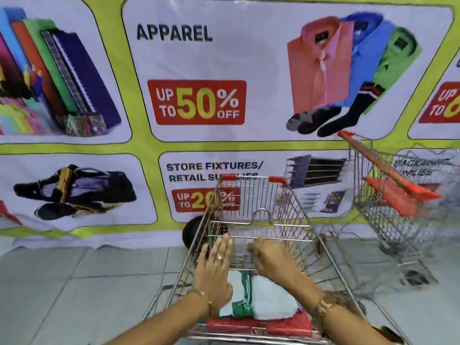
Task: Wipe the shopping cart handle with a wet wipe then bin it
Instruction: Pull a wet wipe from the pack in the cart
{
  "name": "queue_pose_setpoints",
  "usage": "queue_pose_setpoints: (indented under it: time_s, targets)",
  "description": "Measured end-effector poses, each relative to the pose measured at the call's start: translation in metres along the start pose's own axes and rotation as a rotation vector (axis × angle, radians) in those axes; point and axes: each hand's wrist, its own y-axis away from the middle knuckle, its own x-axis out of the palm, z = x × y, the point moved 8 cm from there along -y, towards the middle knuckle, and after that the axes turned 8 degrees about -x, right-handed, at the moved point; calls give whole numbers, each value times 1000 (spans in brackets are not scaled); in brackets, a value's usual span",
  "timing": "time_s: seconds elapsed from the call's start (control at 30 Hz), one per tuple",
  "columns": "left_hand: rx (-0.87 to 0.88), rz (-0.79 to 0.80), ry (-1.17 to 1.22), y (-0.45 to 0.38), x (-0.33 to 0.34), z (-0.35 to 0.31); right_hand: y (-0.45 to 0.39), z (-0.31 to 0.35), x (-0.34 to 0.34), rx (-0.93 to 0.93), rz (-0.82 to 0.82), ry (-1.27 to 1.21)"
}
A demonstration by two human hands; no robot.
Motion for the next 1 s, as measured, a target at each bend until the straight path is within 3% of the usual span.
queue_pose_setpoints:
  time_s: [0.1, 0.17, 0.3, 0.47, 1.0]
  targets:
    - [-35, 304, -90, 2, 54, 8, 0, -12, 62, 1, 377, 50]
    - [-74, 676, -91, 18, 93, 17, 1, -15, 86, -16, 481, 58]
    - [-128, 809, 34, 35, 135, 30, 2, -21, 133, -78, 626, 74]
    - [-86, 1048, -82, 47, 148, 28, -5, -17, 153, -141, 651, 76]
    - [-113, 1128, -78, 51, 145, 26, -10, -8, 151, -275, 678, 60]
